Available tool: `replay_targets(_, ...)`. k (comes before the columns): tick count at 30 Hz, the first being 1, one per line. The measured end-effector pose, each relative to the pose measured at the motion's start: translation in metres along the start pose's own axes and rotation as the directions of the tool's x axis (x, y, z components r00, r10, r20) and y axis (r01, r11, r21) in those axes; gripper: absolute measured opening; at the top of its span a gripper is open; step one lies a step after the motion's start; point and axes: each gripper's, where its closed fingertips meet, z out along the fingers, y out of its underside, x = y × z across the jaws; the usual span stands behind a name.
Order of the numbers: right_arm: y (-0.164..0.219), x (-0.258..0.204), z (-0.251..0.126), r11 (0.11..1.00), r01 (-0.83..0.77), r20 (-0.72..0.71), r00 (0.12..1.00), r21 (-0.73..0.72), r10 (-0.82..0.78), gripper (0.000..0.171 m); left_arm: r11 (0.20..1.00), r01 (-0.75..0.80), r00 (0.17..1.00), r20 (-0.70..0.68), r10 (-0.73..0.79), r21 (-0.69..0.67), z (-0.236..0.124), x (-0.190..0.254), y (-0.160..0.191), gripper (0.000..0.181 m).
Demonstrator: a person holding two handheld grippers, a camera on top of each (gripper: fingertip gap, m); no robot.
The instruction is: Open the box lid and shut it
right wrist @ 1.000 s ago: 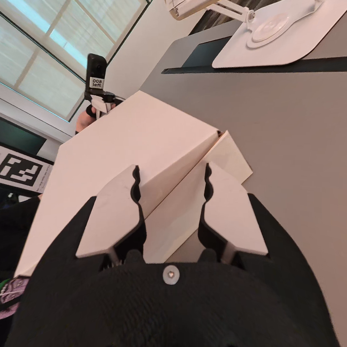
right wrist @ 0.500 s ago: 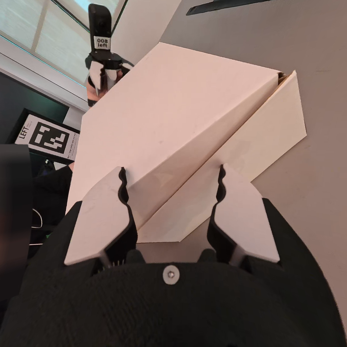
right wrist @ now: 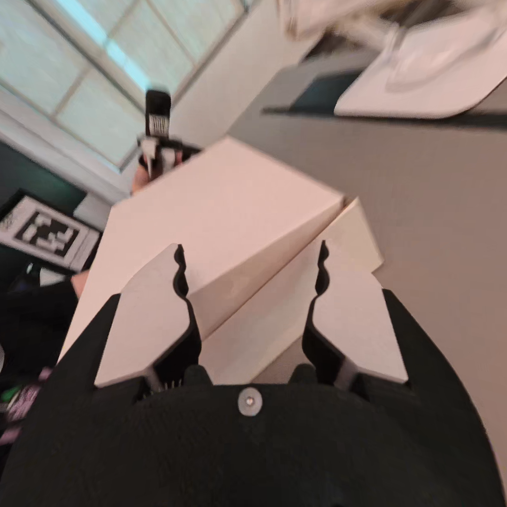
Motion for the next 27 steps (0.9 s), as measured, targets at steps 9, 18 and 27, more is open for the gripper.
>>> replay_targets(9, -0.015, 0.027, 0.023, 0.991, -0.104, 0.056, 0.993, 0.081, 0.1, 0.097, 0.997, 0.039, 0.999, 0.016, -0.04, 0.06, 0.029, -0.034, -0.018, 0.103)
replay_targets(18, -0.008, 0.026, 0.03, 1.0, -0.023, -0.052, 0.998, -0.006, 0.023, 0.098, 1.0, -0.023, 0.996, 0.091, 0.023, 0.0, 0.037, -0.034, -0.017, 0.107)
replay_targets(27, 0.005, 0.024, 0.03, 0.988, 0.112, -0.077, 0.99, -0.109, -0.121, 0.094, 0.99, -0.115, 0.979, 0.162, 0.128, -0.086, 0.035, -0.04, -0.007, 0.094)
